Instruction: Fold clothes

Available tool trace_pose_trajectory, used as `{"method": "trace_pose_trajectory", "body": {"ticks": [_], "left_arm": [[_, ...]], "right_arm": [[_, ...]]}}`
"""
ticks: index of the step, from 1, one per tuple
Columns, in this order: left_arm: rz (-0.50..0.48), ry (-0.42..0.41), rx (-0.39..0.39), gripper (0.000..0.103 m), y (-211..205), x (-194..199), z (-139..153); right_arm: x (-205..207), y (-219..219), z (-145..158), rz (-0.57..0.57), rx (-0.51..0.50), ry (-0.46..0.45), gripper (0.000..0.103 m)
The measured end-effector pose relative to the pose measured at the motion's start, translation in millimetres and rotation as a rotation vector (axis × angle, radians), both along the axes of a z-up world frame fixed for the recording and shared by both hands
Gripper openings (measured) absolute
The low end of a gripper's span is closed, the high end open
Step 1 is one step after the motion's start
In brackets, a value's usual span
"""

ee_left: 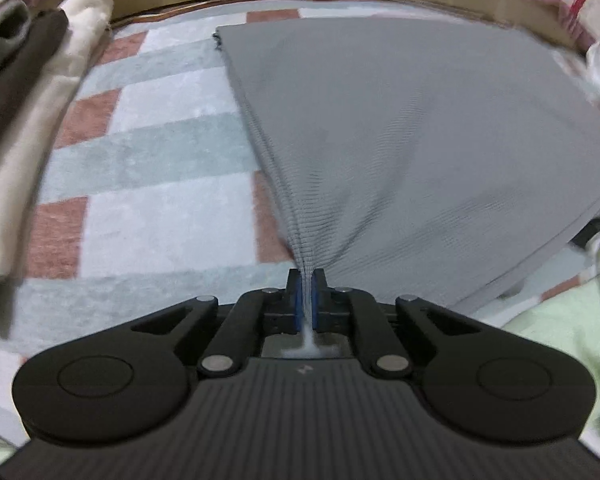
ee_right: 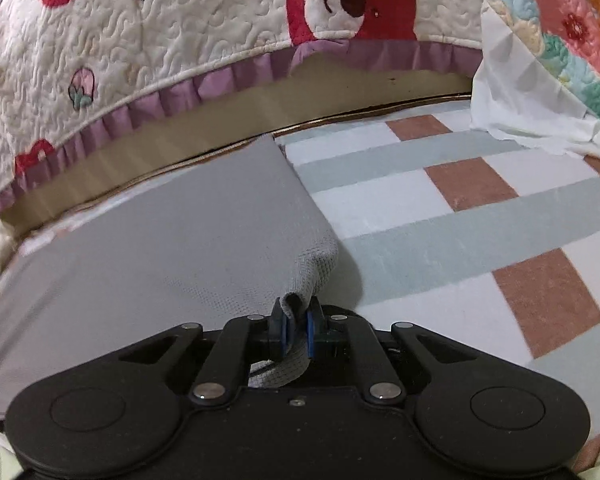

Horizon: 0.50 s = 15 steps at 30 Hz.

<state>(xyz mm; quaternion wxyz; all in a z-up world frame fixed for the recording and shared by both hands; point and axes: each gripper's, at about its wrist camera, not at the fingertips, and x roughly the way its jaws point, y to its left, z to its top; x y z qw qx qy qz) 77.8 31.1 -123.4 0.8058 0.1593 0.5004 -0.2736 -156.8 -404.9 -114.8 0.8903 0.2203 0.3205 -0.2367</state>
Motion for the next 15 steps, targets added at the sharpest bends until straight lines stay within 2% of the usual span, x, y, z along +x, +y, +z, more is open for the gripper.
{"method": "trace_pose_trajectory", "body": {"ticks": [3, 5, 6, 7, 8, 9, 11, 13, 15], "left_arm": [[0.012, -0.007, -0.003, 0.013, 6, -1, 5], [0.023, -0.021, -0.029, 0.016, 12, -3, 12], [0.017, -0.052, -0.05, 0.017, 14, -10, 19], [0.008, -0.083, -0.074, 0.021, 16, -17, 27], [-0.014, -0.111, -0.115, 0.029, 15, -26, 35], [-0.036, -0.135, -0.157, 0.033, 13, -34, 43], [-0.085, -0.111, -0.245, 0.037, -2, -36, 50], [-0.116, -0.081, -0.288, 0.038, -26, -28, 53], [-0.153, -0.04, -0.309, 0.041, -59, -18, 48]], "right_arm": [[-2, -2, 0, -0.053, -0.044, 0.049, 0.018], [-7, -8, 1, -0.125, -0.052, 0.066, 0.034], [-12, -13, 0, -0.152, -0.022, 0.049, 0.036], [-18, -21, -3, -0.179, 0.049, 0.011, 0.041], [-26, -29, -7, -0.208, 0.133, -0.034, 0.045], [-33, -37, -10, -0.236, 0.216, -0.078, 0.046], [-44, -42, -15, -0.281, 0.36, -0.152, 0.051], [-46, -33, -18, -0.275, 0.479, -0.186, 0.052], [-45, -16, -19, -0.258, 0.555, -0.196, 0.053]]}}
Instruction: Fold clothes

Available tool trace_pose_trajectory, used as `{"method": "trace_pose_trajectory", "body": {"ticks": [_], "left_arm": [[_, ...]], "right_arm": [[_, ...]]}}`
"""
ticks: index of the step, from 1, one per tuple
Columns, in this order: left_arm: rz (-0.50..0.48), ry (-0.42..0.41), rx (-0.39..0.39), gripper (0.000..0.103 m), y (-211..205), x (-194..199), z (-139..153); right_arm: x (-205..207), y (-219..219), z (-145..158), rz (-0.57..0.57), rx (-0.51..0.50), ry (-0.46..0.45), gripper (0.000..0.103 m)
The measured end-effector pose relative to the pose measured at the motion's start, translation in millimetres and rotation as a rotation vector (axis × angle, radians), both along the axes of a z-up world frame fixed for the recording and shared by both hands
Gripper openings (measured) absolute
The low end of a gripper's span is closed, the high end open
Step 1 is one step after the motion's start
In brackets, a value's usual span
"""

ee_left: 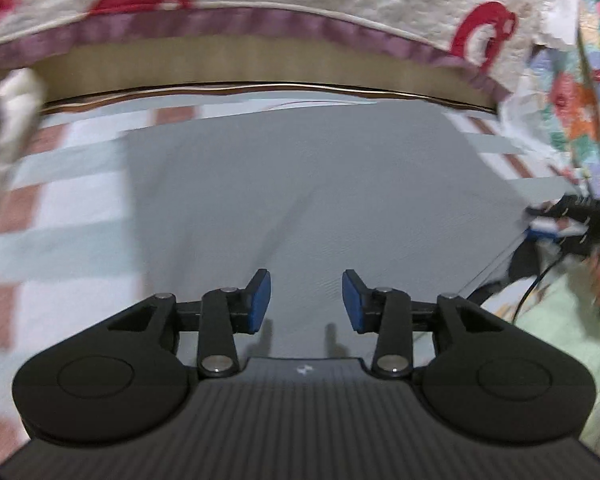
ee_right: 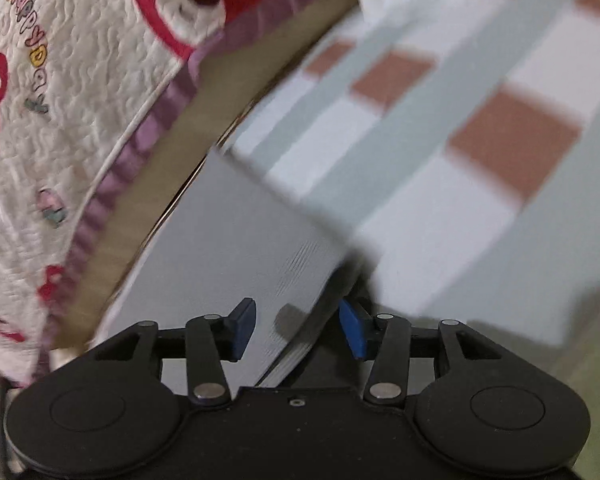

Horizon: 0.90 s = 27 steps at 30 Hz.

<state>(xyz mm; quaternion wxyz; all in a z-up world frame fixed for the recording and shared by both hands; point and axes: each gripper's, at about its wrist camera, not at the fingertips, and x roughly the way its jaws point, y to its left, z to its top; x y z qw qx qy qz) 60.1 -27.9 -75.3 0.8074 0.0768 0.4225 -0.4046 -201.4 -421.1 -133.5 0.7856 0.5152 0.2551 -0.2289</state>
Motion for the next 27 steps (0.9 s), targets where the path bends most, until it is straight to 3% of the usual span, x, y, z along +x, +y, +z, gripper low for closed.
{"method": "trace_pose_trajectory", "body": {"ticks": [4, 9, 11, 13, 15, 22, 24, 26, 27], "left_arm": [[-0.064, 0.037, 0.028, 0.041, -52, 10, -23], [-0.157, 0.024, 0.159, 0.041, -52, -16, -51], [-0.188, -0.022, 0.202, 0.046, -47, -29, -52], [-0.181, -0.007, 0.257, 0.05, -44, -35, -47], [-0.175, 0.055, 0.24, 0.055, -40, -33, -47], [-0.125, 0.156, 0.15, 0.055, -29, -15, -44], [-0.074, 0.182, 0.117, 0.055, -26, -8, -44], [0.006, 0.207, 0.087, 0.056, -19, 1, -43], [0.047, 0.226, 0.059, 0.056, -13, 8, -42]], "right_arm": [[16, 31, 0, 0.051, 0.118, 0.001, 0.054], [31, 46, 7, 0.071, 0.091, 0.024, 0.058], [29, 45, 7, 0.041, 0.075, 0.006, 0.058], [26, 41, 9, 0.017, 0.057, -0.009, 0.057], [26, 37, 10, -0.006, 0.025, -0.012, 0.057], [44, 27, 10, -0.026, -0.088, -0.053, 0.057], [50, 24, 9, -0.015, -0.074, -0.069, 0.051], [47, 21, 2, -0.024, -0.023, -0.101, 0.025], [45, 20, -1, -0.034, -0.008, -0.111, 0.019]]}}
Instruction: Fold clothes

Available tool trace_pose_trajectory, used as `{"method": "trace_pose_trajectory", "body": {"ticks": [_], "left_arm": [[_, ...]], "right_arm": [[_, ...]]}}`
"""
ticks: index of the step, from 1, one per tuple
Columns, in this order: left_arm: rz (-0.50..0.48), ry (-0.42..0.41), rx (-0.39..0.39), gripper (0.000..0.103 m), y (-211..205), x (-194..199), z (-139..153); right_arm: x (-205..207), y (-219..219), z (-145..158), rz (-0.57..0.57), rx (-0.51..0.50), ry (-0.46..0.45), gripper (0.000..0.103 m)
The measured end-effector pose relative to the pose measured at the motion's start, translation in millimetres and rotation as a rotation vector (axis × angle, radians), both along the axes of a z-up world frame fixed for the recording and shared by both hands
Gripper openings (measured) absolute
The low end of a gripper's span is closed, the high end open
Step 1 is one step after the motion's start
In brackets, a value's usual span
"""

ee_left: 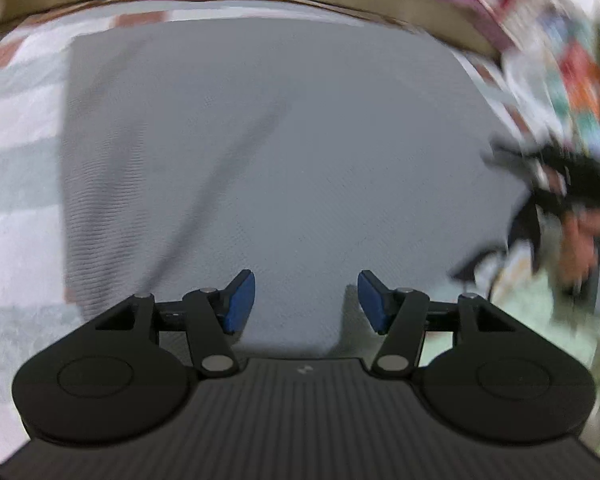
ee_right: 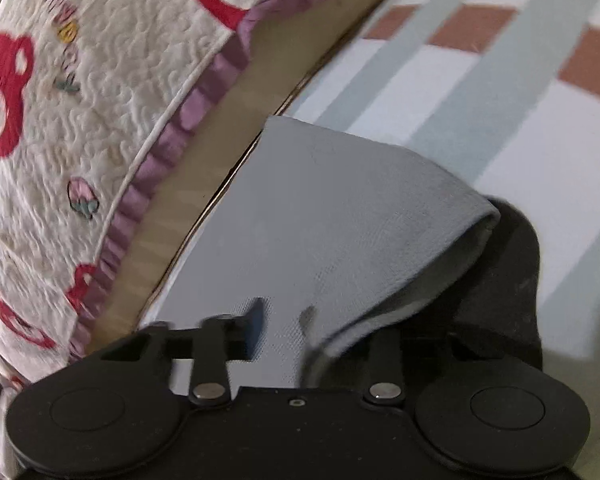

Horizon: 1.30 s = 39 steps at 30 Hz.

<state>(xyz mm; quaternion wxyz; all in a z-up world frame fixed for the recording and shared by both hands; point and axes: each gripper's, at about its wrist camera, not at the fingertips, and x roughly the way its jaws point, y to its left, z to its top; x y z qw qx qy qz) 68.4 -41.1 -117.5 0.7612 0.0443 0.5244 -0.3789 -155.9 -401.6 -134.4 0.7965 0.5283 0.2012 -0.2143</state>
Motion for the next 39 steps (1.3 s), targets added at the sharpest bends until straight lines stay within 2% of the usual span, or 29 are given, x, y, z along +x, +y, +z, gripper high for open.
{"method": "trace_pose_trajectory", "body": {"ticks": [1, 3, 8, 9, 12, 14, 16, 19, 22, 26, 28, 31, 34, 37, 39], "left_arm": [[0.024, 0.011, -0.013, 0.056, 4, 4, 1], [0.074, 0.023, -0.037, 0.056, 14, 12, 3], [0.186, 0.015, -0.007, 0.056, 44, 34, 7], [0.216, 0.011, -0.012, 0.056, 53, 40, 10], [0.301, 0.053, -0.114, 0.056, 84, 54, 17], [0.343, 0.075, -0.163, 0.056, 97, 61, 17], [0.394, 0.079, -0.18, 0.057, 104, 65, 17], [0.433, 0.1, -0.206, 0.057, 112, 71, 11], [0.44, 0.124, -0.235, 0.057, 114, 72, 6], [0.401, 0.119, -0.234, 0.058, 106, 66, 4], [0.375, 0.108, -0.233, 0.059, 99, 65, 5], [0.345, 0.094, -0.249, 0.06, 90, 64, 7], [0.323, 0.077, -0.256, 0.062, 86, 61, 10], [0.321, 0.061, -0.232, 0.062, 86, 59, 9], [0.338, 0.06, -0.218, 0.062, 90, 61, 7]], "right_arm": [[-1, -1, -2, -0.009, 0.01, -0.007, 0.013], [-2, -3, 0, 0.007, -0.006, -0.011, 0.012], [23, 11, 38, 0.139, -0.203, 0.038, 0.011], [35, 18, 51, 0.191, -0.254, 0.032, 0.011], [74, 48, 88, 0.364, -0.41, -0.006, 0.011], [110, 89, 113, 0.556, -0.552, -0.032, 0.011], [146, 134, 129, 0.761, -0.677, -0.055, 0.011], [179, 198, 108, 1.018, -0.752, -0.036, 0.01], [189, 247, 66, 1.181, -0.882, 0.066, 0.01], [171, 273, 37, 1.272, -1.035, 0.134, 0.01], [165, 273, 35, 1.285, -1.095, 0.145, 0.01], [161, 274, 39, 1.299, -1.128, 0.148, 0.01], [160, 291, 30, 1.334, -1.226, 0.24, 0.01], [161, 302, 29, 1.323, -1.234, 0.272, 0.012], [160, 303, 36, 1.293, -1.147, 0.27, 0.017]]}}
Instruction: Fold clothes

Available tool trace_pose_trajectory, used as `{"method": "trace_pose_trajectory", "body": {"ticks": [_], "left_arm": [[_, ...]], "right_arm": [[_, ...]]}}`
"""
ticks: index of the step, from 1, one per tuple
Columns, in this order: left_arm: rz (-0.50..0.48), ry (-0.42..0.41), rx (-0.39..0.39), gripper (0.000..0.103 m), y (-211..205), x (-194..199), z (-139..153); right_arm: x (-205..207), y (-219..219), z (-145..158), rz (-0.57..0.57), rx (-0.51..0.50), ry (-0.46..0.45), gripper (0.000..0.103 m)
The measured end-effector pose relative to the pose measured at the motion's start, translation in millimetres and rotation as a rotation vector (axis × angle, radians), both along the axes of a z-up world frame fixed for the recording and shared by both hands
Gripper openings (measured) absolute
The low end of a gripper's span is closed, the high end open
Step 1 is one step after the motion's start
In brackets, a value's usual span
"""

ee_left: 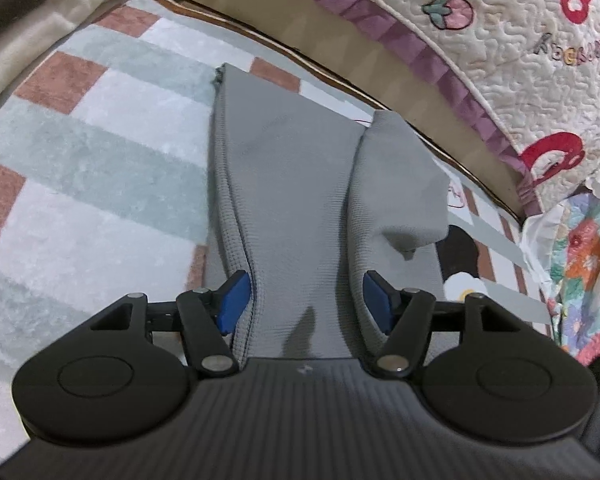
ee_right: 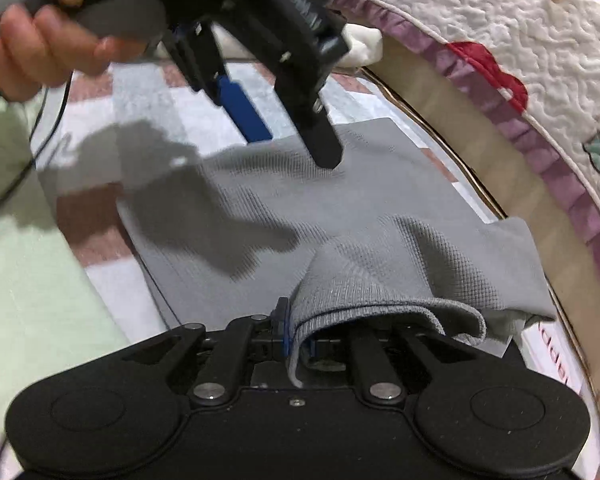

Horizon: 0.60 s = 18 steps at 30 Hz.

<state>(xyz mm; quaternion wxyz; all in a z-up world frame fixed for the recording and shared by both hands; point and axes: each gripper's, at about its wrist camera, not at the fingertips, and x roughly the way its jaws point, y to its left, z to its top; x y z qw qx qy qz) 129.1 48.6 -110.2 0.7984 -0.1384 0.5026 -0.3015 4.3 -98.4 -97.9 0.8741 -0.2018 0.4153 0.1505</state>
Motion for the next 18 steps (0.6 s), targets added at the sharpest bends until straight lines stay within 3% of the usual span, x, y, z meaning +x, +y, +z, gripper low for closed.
{"method": "trace_pose_trajectory", "body": {"ticks": [3, 5, 9, 11, 13, 16, 18], "left_arm": [[0.043, -0.032, 0.076, 0.062, 6, 1, 3], [0.069, -0.09, 0.124, 0.061, 8, -1, 9], [0.095, -0.201, -0.046, 0.062, 17, -10, 38], [0.053, -0.211, -0.088, 0.065, 11, -15, 40], [-0.001, -0.186, -0.078, 0.065, -3, -19, 34], [-0.095, -0.142, 0.007, 0.065, -32, -23, 16], [-0.126, -0.145, 0.068, 0.065, -53, -27, 4]], "right_arm": [[-5, -7, 15, -0.064, 0.228, 0.086, 0.029], [-14, -12, 24, -0.033, 0.367, 0.161, 0.022], [-48, -35, 52, 0.019, 0.533, 0.164, 0.022], [-57, -56, 60, -0.039, 0.525, 0.126, 0.024], [-57, -78, 60, -0.132, 0.473, 0.09, 0.025], [-56, -107, 52, -0.239, 0.383, 0.05, 0.029], [-56, -113, 42, -0.246, 0.343, 0.054, 0.029]]}}
